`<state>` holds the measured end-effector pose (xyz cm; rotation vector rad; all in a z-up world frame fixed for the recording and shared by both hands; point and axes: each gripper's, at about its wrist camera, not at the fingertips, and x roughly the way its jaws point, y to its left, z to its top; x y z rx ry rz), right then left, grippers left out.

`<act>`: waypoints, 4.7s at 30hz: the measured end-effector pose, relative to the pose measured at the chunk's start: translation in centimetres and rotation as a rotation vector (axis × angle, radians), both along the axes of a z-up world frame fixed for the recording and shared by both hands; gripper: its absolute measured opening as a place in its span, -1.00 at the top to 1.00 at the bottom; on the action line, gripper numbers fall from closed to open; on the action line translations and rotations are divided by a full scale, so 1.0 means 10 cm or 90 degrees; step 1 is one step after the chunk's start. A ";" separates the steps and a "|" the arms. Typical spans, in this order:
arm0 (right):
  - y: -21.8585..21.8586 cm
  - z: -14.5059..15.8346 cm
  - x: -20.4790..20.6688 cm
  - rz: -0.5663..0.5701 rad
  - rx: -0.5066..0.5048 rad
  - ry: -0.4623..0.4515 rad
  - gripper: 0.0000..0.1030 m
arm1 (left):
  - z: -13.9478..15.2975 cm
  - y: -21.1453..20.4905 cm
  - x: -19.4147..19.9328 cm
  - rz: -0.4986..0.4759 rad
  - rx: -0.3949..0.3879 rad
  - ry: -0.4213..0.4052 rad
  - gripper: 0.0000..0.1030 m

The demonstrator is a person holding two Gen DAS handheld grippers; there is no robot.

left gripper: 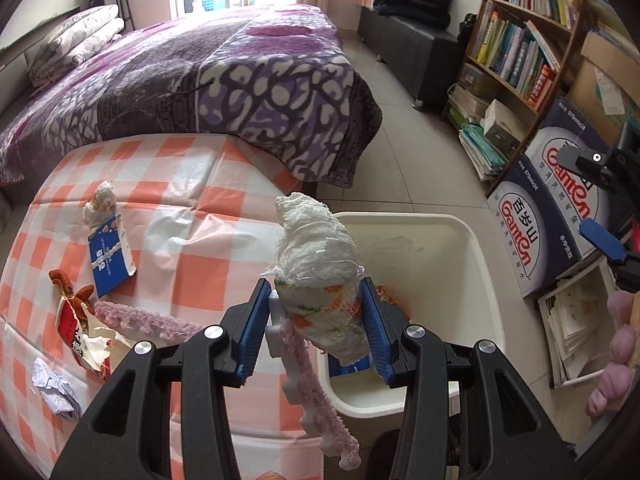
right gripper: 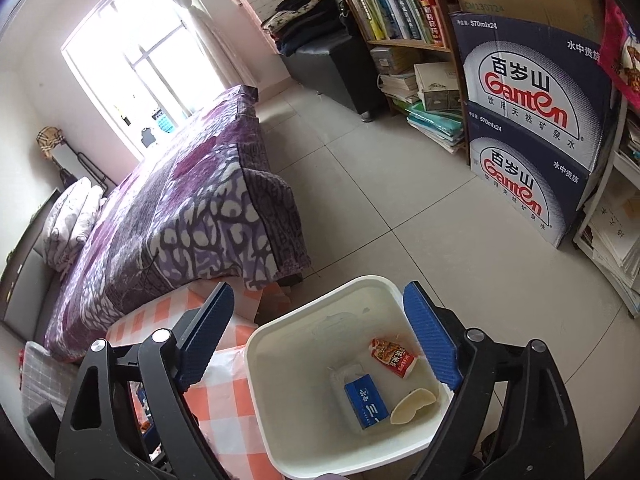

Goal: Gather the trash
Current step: 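Lower the white wrapped bundle into the bin and open the left tool, then grasp the crumpled foil ball on the tablecloth with the left tool, then grasp the red snack bag with the right tool, then carry the foil ball with the left tool while right carries the snack bag toward the bin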

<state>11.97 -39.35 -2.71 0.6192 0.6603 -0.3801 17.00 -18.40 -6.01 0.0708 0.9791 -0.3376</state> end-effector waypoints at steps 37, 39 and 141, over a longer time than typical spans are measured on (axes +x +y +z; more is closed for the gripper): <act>0.27 -0.20 0.19 0.028 0.020 0.070 -0.86 | -0.25 0.35 -0.01 0.012 0.010 0.053 -0.47; 0.36 -0.24 0.24 0.042 0.025 0.083 -0.86 | -0.28 0.47 0.00 0.027 0.021 0.054 -0.48; 3.83 -0.67 0.79 0.610 -0.100 0.035 0.87 | -0.43 4.23 -0.17 0.551 -0.068 0.064 0.03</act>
